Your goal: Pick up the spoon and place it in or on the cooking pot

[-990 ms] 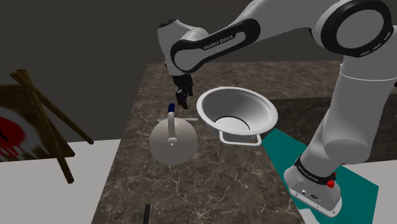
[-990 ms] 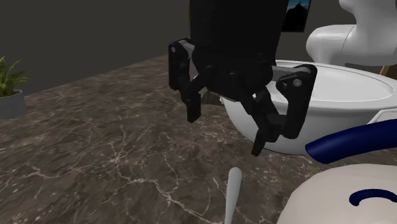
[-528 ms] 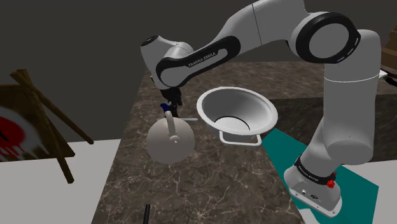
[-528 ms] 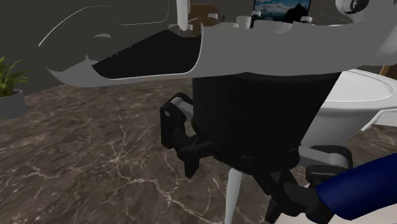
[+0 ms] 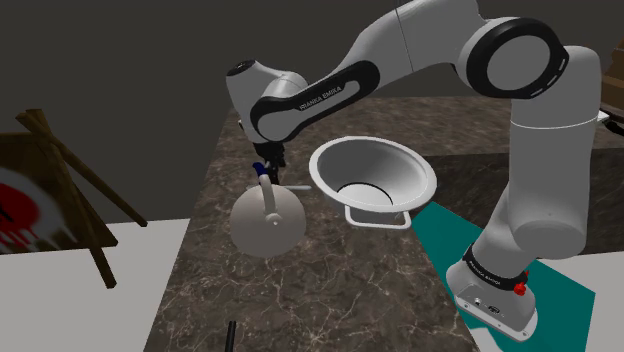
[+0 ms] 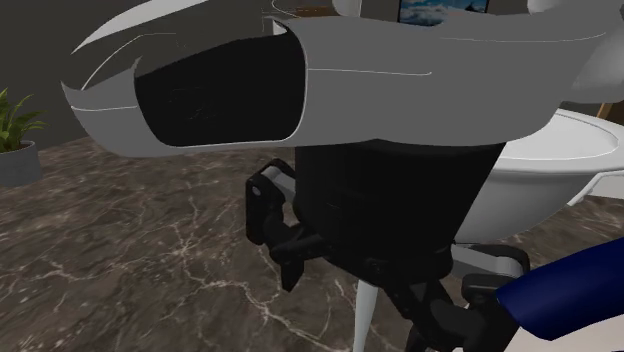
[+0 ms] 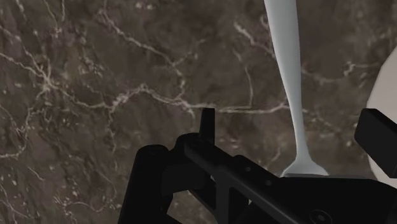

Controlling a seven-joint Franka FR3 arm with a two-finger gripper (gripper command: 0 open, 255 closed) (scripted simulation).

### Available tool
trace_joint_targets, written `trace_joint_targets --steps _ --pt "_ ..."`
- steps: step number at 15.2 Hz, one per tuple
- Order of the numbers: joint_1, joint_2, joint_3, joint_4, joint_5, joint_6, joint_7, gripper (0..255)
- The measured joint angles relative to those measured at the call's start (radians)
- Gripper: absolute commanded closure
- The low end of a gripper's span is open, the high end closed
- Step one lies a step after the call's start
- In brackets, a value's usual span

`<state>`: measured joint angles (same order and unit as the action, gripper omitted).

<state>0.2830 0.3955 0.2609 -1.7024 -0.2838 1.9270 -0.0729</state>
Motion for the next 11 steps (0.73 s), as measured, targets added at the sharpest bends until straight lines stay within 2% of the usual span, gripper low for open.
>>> trace_joint_targets --steps 4,5,11 --pt "0.004 0.001 -0.003 -0.001 -0.002 -0.001 0.006 0" --pt "0.003 0.003 -0.003 0.003 0.0 -0.005 0.0 255" --pt "0.006 0.034 -0.003 0.004 -0.002 -0.019 -0.004 255"
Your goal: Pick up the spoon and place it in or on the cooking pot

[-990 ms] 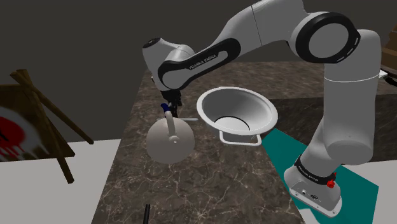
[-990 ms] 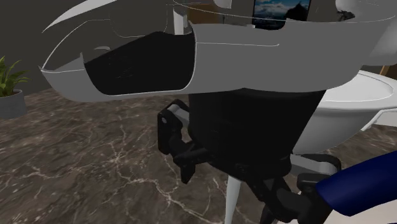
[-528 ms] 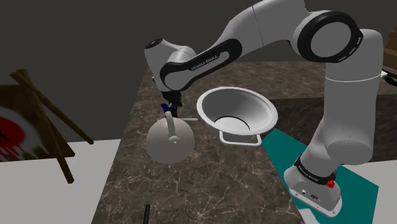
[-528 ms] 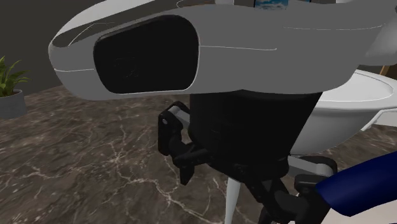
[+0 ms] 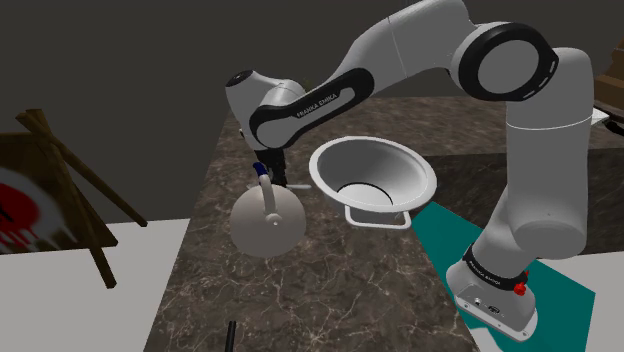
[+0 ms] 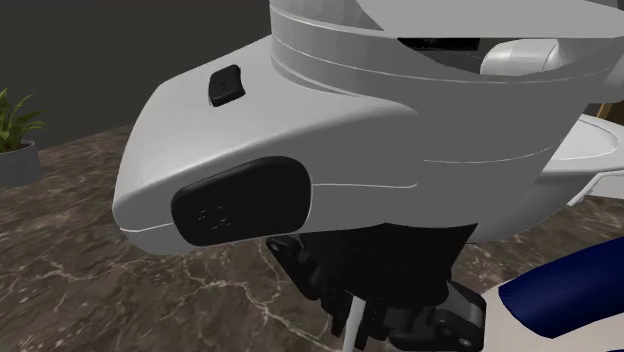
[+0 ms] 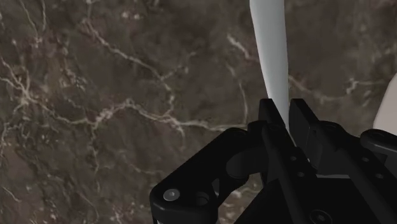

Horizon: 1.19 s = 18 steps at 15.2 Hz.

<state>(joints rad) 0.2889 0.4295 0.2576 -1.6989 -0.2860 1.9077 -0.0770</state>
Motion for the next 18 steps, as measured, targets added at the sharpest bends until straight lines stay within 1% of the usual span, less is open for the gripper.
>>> trace_joint_targets --steps 4,6,18 --pt "0.0 -0.005 0.001 -0.008 0.0 0.006 0.003 255" --pt "0.0 -0.014 0.002 -0.011 0.003 -0.005 0.002 255" --pt "0.0 -0.068 0.011 0.067 0.027 -0.135 -0.027 255"
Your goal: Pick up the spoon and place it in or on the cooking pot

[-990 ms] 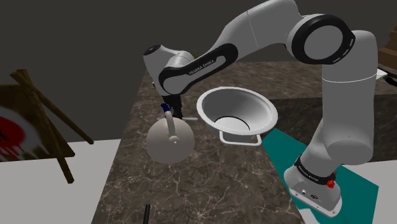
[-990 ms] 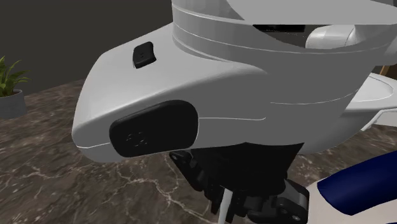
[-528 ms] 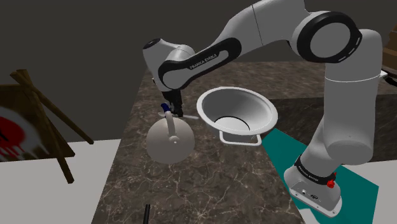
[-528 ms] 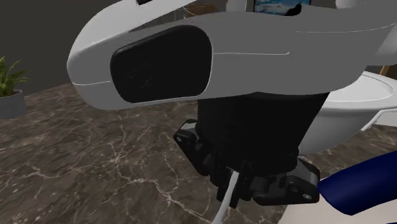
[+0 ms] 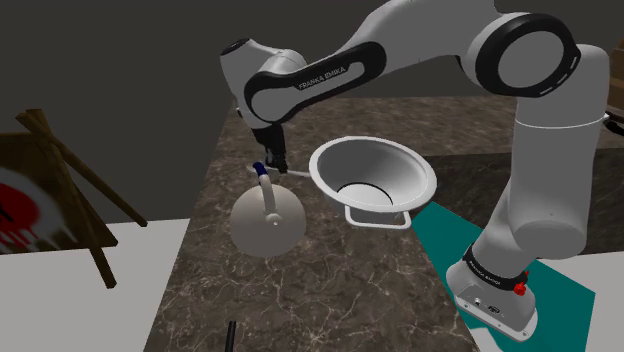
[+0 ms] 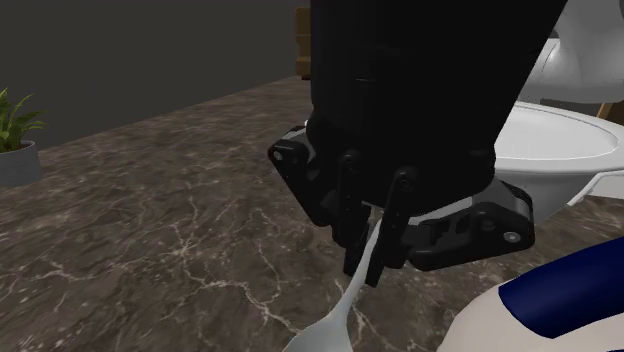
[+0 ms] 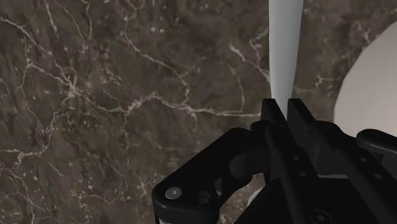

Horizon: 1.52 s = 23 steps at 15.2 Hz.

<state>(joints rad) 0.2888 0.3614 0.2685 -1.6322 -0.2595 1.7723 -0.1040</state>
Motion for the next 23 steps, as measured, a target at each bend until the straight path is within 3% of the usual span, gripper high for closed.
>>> trace_joint_targets --steps 23 --pt "0.017 -0.023 0.007 0.281 0.013 -0.297 -0.053 255"
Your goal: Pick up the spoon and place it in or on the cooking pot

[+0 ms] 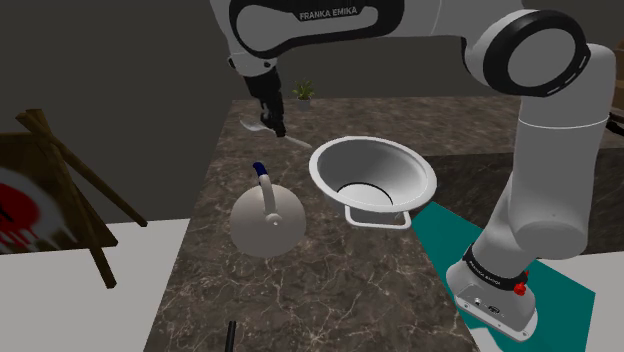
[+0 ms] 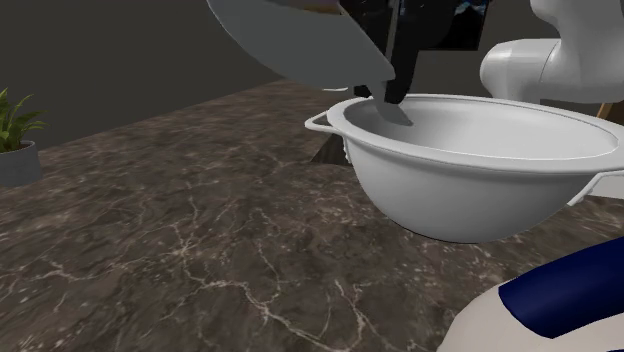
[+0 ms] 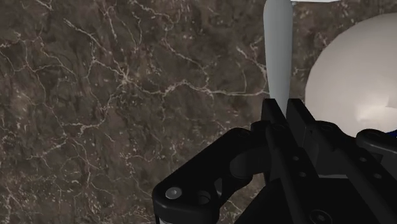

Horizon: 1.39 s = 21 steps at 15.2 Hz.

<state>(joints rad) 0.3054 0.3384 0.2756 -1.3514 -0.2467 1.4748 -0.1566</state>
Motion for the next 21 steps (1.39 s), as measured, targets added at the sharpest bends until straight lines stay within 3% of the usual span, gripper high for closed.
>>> trace_joint_targets --steps 4,15,21 --pt "-0.002 -0.015 0.0 0.013 0.003 -0.027 -0.008 255" --pt "-0.078 -0.491 -0.033 -0.561 0.107 0.104 -0.099 255" --pt "-0.082 -0.742 -0.078 -0.787 0.135 0.094 -0.168 255"
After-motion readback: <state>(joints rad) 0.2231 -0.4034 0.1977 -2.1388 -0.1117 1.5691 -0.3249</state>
